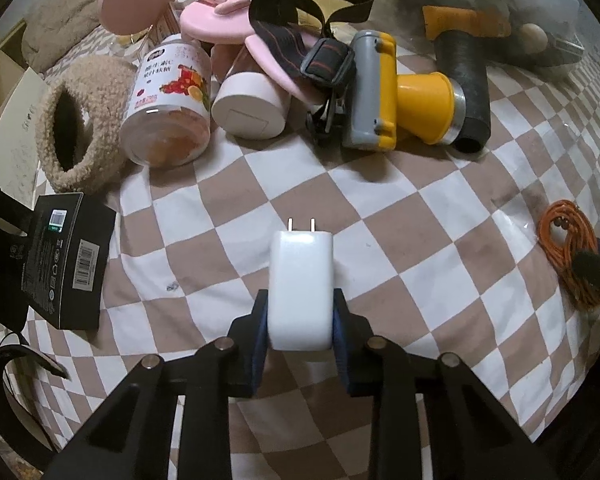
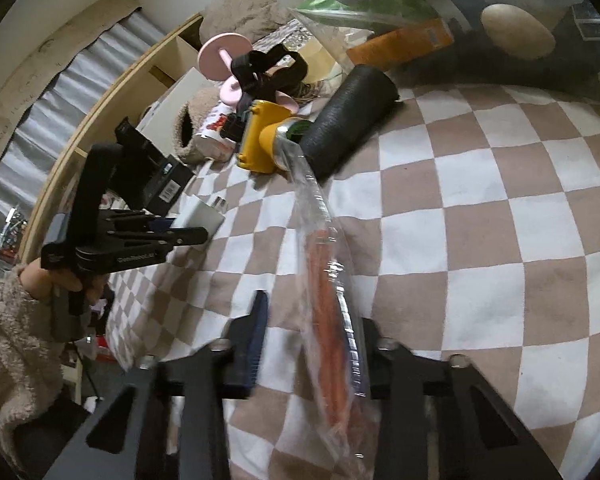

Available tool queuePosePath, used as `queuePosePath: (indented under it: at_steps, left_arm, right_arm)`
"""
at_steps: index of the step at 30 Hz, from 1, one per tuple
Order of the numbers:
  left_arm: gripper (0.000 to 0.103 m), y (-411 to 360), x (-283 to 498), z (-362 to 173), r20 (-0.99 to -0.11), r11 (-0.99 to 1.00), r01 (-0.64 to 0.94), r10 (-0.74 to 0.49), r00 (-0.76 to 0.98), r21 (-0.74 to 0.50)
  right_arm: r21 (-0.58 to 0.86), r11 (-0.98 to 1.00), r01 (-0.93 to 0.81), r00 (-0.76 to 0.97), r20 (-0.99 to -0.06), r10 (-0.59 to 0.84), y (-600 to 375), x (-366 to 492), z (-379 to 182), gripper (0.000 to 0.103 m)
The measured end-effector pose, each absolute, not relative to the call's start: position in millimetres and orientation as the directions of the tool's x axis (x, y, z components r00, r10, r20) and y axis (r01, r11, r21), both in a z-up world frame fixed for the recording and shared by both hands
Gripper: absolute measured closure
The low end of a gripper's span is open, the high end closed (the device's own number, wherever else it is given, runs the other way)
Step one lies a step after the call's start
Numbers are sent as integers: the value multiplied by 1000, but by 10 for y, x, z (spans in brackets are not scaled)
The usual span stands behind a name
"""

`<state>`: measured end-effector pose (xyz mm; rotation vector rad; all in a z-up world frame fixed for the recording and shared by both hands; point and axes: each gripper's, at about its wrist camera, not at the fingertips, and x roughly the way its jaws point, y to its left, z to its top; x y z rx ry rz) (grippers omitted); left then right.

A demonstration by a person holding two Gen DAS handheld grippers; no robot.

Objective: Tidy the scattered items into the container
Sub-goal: 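Lift the white plug with the left tool while the right tool lifts the clear bag, then carry the white plug and clear bag over the clear box with both tools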

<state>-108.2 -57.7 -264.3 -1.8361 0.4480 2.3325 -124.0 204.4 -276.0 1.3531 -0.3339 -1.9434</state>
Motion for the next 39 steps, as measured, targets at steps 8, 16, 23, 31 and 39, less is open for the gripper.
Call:
queuePosePath:
  at_steps: [8, 16, 23, 31, 39]
  left_arm:
    - [75, -585, -994, -2513, -960, -968, -232, -29, -277, 96]
    - [75, -571, -863, -2217, -947, -985, -173, 32, -319, 25]
    - [75, -605, -832, -1890, -917, -987, -159, 37, -397, 30]
    - [75, -407, -949, -1571, -891, -983, -184, 87, -445, -4]
    - [75, -36, -989, -1407, -864, -971, -237, 148, -481, -34]
  right_arm:
    - [620, -676, 399, -217, -653, -726, 2211, -1242, -2681, 92]
    - [666, -644, 376, -235, -603, -762, 2353, -1259, -2546, 92]
    - [703, -616, 356, -258, -559, -788, 2557, -1277, -2388, 92]
    - [733, -592, 336, -297, -513, -805, 2811, -1355, -2154, 92]
    - [773, -537, 338, -316, -444, -838, 3040, -1407, -1872, 92]
